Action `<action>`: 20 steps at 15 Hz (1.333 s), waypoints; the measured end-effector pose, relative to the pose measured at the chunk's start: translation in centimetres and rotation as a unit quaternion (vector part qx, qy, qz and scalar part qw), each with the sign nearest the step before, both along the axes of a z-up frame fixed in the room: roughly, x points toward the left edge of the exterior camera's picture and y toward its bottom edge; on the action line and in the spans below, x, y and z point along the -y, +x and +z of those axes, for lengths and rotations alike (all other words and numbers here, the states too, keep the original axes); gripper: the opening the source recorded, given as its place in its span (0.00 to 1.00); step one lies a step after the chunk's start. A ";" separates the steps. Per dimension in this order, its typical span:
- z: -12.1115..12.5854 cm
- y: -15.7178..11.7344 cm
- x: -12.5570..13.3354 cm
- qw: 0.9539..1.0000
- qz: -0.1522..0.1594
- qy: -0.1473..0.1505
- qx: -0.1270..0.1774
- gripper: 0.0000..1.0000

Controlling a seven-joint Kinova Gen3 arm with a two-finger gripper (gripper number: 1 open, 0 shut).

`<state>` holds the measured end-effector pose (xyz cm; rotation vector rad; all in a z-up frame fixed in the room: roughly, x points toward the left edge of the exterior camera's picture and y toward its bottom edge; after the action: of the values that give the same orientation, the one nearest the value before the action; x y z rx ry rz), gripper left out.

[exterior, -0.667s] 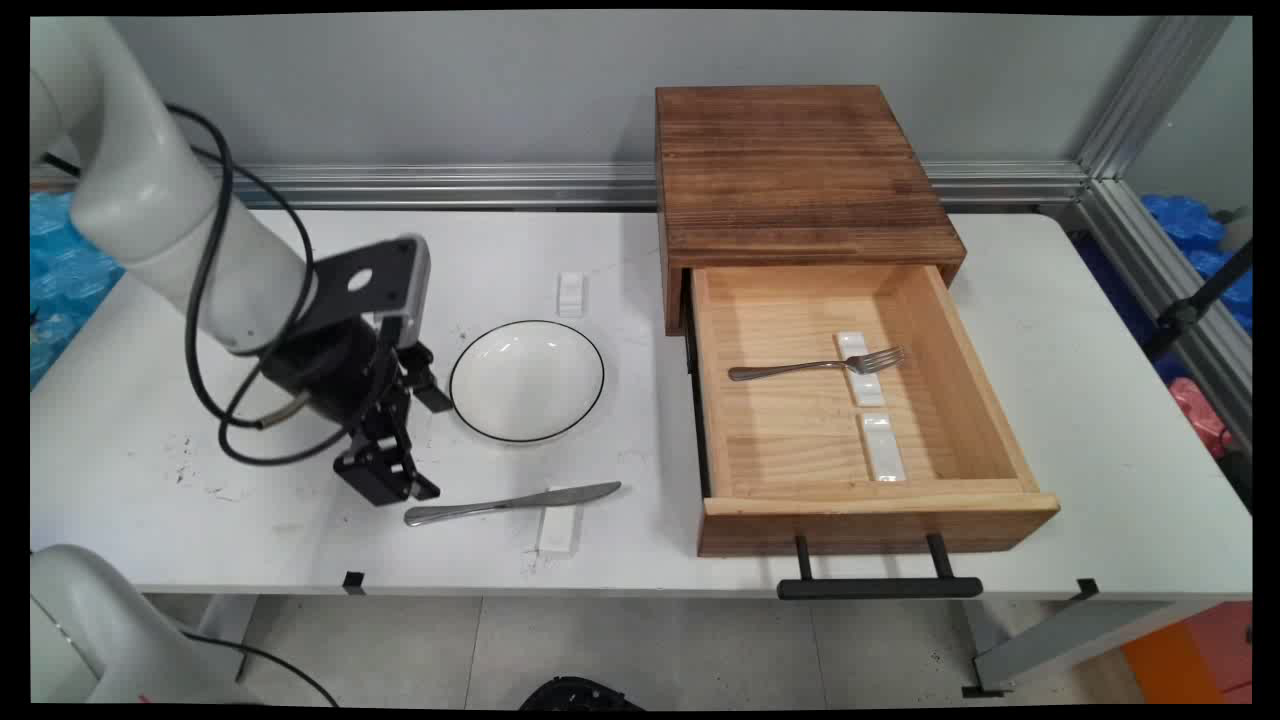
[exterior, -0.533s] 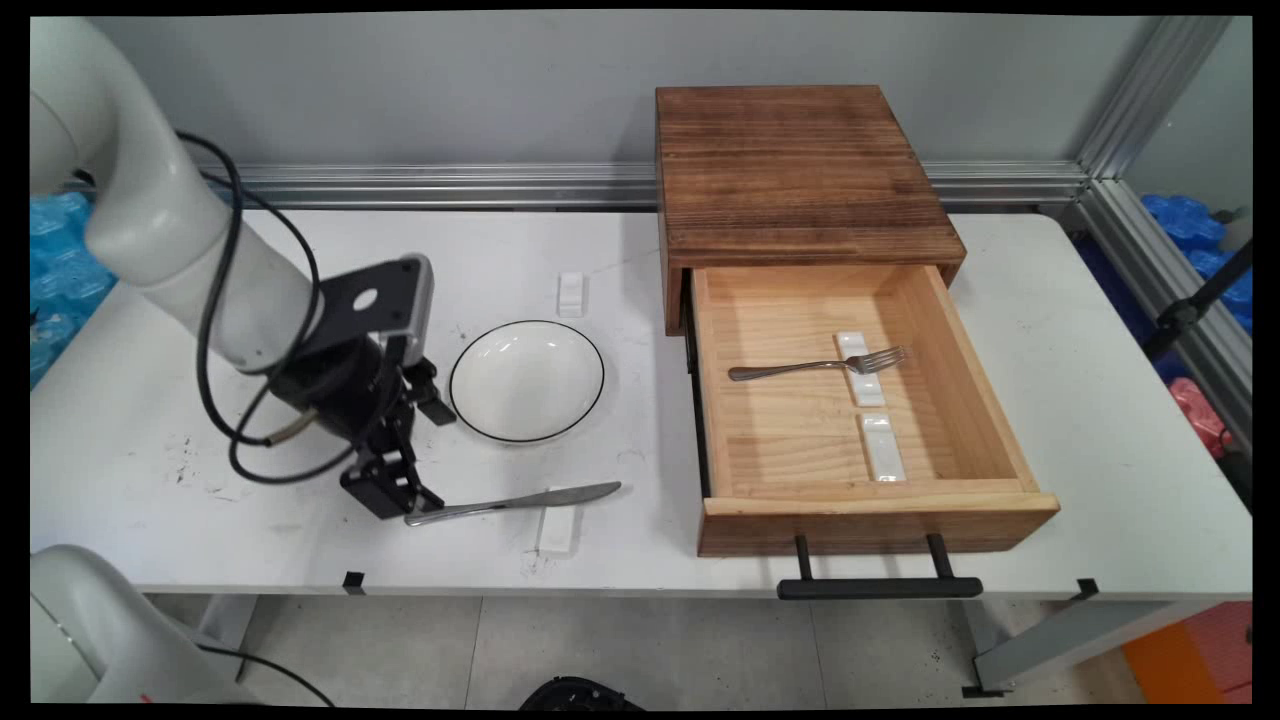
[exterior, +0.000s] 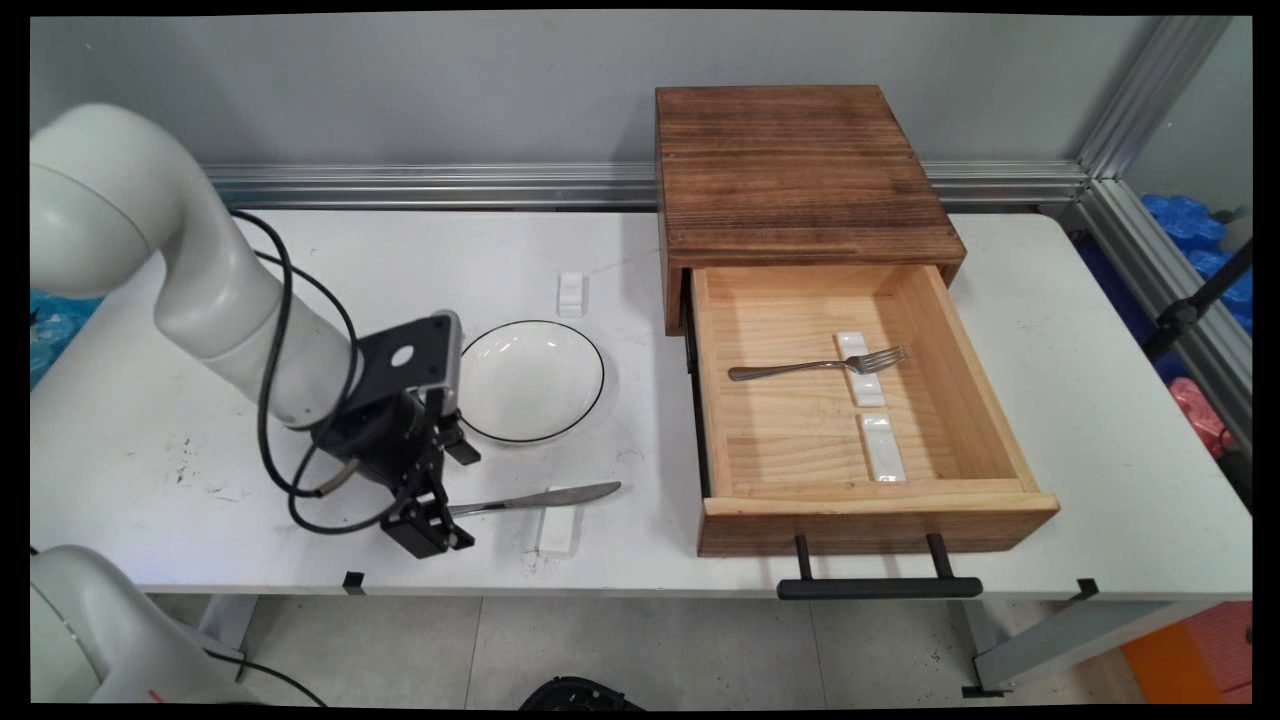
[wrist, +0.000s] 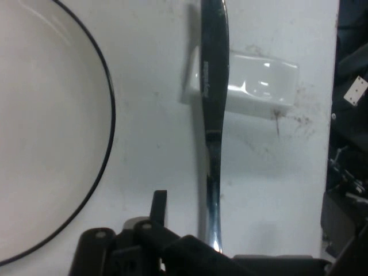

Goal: Pick up the knife from the right of the white plate

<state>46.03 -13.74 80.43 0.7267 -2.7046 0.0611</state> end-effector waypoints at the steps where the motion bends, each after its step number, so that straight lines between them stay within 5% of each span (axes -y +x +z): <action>1: -0.5 -0.1 0.0 1.000 0.004 0.001 -0.002 1.00; 14: -3.5 -0.5 1.0 1.000 0.020 -0.004 -0.010 1.00; 15: -3.7 -0.5 1.1 1.000 0.019 -0.005 -0.011 0.00; 20: -4.1 -0.4 1.4 1.000 0.018 -0.009 -0.010 0.00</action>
<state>45.61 -15.11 76.33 0.7661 -2.6696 0.0877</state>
